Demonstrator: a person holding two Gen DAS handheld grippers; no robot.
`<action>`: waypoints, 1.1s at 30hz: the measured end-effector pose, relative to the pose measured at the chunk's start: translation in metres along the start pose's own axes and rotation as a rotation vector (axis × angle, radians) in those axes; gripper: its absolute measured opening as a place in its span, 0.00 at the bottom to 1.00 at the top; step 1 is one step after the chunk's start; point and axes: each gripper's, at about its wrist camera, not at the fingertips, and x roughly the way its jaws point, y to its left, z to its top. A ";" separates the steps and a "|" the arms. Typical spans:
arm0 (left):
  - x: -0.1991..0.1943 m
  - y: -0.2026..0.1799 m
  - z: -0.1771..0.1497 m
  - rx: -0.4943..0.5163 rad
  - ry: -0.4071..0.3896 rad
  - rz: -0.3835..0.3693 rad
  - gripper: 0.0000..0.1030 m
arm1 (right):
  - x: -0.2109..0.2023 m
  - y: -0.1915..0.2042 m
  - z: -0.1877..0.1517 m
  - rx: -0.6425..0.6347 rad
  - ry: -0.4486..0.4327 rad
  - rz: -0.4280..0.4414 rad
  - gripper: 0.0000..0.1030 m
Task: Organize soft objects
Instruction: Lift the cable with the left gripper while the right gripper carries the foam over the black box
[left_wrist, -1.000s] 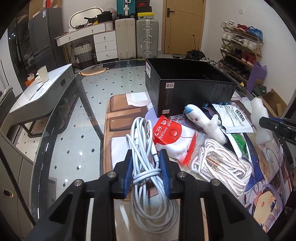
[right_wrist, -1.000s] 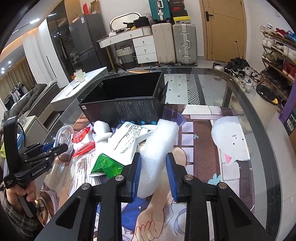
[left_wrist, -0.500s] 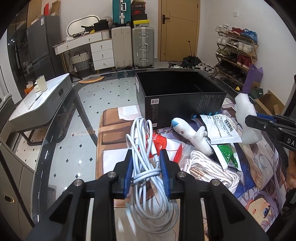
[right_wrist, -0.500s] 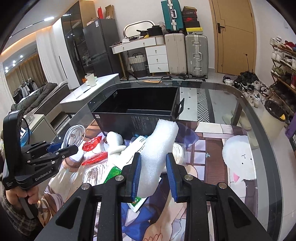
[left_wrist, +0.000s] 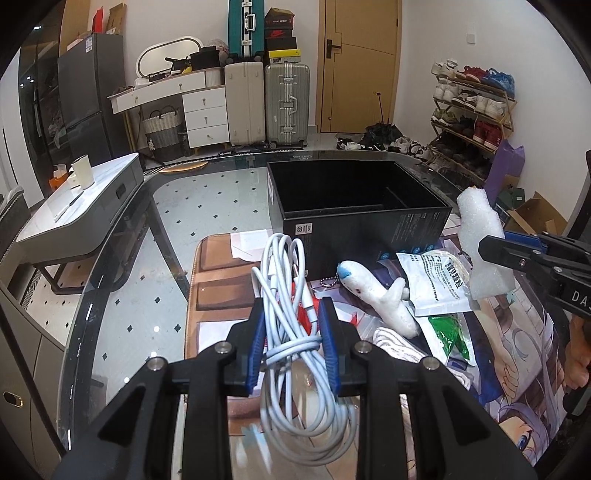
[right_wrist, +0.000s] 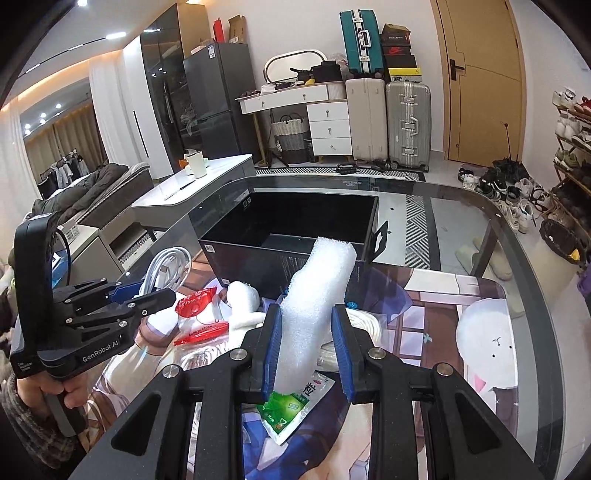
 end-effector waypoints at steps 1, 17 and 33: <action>0.001 0.000 0.001 -0.002 -0.001 -0.001 0.25 | 0.000 0.001 0.002 -0.003 -0.002 0.001 0.26; -0.006 -0.002 0.015 -0.017 -0.043 -0.022 0.25 | 0.001 0.003 0.019 0.001 -0.038 0.033 0.26; -0.007 -0.002 0.032 -0.022 -0.043 -0.029 0.25 | 0.000 0.005 0.034 -0.003 -0.038 0.044 0.26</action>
